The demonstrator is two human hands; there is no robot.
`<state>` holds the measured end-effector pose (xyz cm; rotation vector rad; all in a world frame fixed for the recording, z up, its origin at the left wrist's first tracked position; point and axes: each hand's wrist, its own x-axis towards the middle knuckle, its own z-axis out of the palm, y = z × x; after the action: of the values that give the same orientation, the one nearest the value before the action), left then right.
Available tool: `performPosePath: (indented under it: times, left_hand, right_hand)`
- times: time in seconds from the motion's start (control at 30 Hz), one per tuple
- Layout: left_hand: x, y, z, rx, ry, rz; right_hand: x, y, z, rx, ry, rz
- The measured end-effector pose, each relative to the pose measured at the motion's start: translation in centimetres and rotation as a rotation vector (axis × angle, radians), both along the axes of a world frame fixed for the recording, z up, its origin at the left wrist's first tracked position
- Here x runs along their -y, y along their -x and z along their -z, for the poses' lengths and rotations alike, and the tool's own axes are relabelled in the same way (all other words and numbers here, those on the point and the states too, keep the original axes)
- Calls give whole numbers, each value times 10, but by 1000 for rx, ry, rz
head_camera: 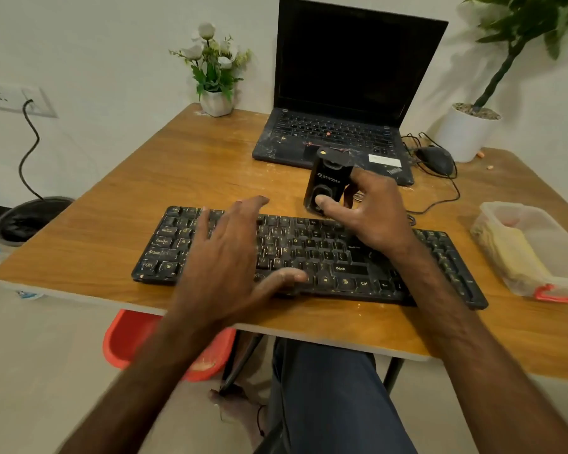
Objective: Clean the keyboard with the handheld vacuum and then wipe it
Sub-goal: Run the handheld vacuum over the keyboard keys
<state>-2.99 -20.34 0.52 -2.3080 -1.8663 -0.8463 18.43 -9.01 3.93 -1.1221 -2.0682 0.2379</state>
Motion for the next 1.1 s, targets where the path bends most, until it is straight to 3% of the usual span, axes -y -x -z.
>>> performPosePath:
  times: [0.17,0.33,0.47,0.7,0.9,0.97,1.03,1.1]
  left_hand:
    - [-3,52,-3,24,11,-30]
    - [-12,33,-2,-74,-18,35]
    - [-21,18,-5,-38,7,58]
    - [-31,78,-21,270,-88,47]
    - [-74,126,0,868,301,84]
    - [-73,121,-2,839,347,108]
    - [-68,116,-4,855,346,127]
    - [-66,116,-3,887,346,135]
  right_hand:
    - [-9,13,-2,-147,118,-165]
    - [-31,24,1,-97,172,-224]
    - [-43,30,-1,-55,169,-289]
    - [-47,16,9,-91,23,-309]
    - [-47,24,1,-52,86,-371]
    - [-53,34,0,118,70,-382]
    - [-62,37,-5,308,-84,-260]
    - [-69,32,-9,313,-143,-152]
